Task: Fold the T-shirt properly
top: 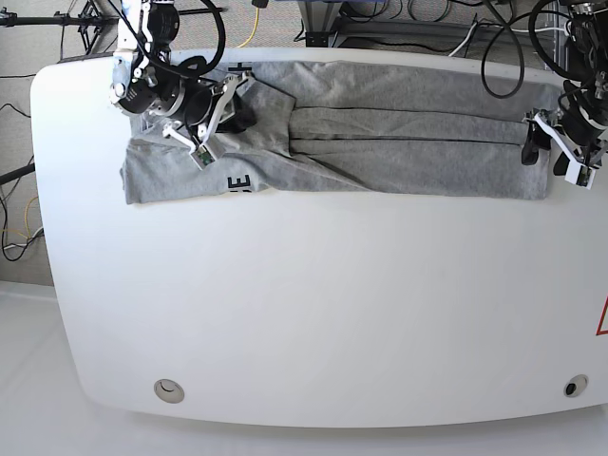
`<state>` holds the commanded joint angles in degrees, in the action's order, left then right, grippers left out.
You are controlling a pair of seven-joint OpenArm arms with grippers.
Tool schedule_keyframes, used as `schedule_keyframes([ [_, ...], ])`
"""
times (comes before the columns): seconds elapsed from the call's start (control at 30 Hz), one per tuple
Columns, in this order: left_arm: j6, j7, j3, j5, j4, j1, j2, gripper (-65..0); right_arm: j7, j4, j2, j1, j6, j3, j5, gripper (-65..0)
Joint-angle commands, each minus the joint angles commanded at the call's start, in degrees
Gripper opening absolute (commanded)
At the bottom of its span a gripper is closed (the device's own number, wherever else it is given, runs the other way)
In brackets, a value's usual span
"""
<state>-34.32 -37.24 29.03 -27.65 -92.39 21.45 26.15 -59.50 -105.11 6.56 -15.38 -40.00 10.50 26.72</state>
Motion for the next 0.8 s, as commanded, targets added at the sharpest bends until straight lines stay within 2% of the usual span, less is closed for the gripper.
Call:
schedule_keyframes([
  [0.1,-0.09,-0.09,-0.10,0.08,1.11,-0.12,-0.45,-33.2,-0.02,1.90,0.27,2.11,0.00,-0.96,0.22,-64.2],
  [0.2,-0.25,-0.15,-0.22,0.24,2.73,-0.27,-0.54,-34.9,-0.58,4.02,0.65,4.01,0.00,-1.85,1.08,-59.9],
  [0.27,-0.30,0.29,-0.44,-0.08,4.23,-0.29,-1.13,-38.8,-1.24,6.34,0.85,5.49,0.00,-2.51,0.85,-55.9],
  [0.4,-0.41,0.25,-0.53,-0.01,4.79,-0.42,-1.14,-40.8,-1.37,7.17,0.88,5.88,0.00,-2.25,1.07,-53.0],
  [0.53,-0.62,-0.09,-0.64,-0.04,4.47,-0.49,-1.20,-43.5,-1.02,7.35,0.93,5.11,0.00,-2.11,2.12,-53.5],
  [0.6,-0.81,-0.31,-0.91,-0.13,2.70,-0.33,-0.99,-52.4,-0.36,7.25,1.04,3.89,0.00,-2.03,5.76,-54.3],
  [0.73,-0.85,-0.46,-0.98,-0.13,2.22,-0.38,-0.94,-56.5,-0.82,6.83,1.52,3.32,0.00,-2.25,9.73,-55.5],
  [0.8,-0.86,-0.65,-0.92,-0.25,1.78,-0.35,-0.88,-56.0,-1.37,6.53,1.89,3.02,0.00,-2.27,12.14,-56.1],
])
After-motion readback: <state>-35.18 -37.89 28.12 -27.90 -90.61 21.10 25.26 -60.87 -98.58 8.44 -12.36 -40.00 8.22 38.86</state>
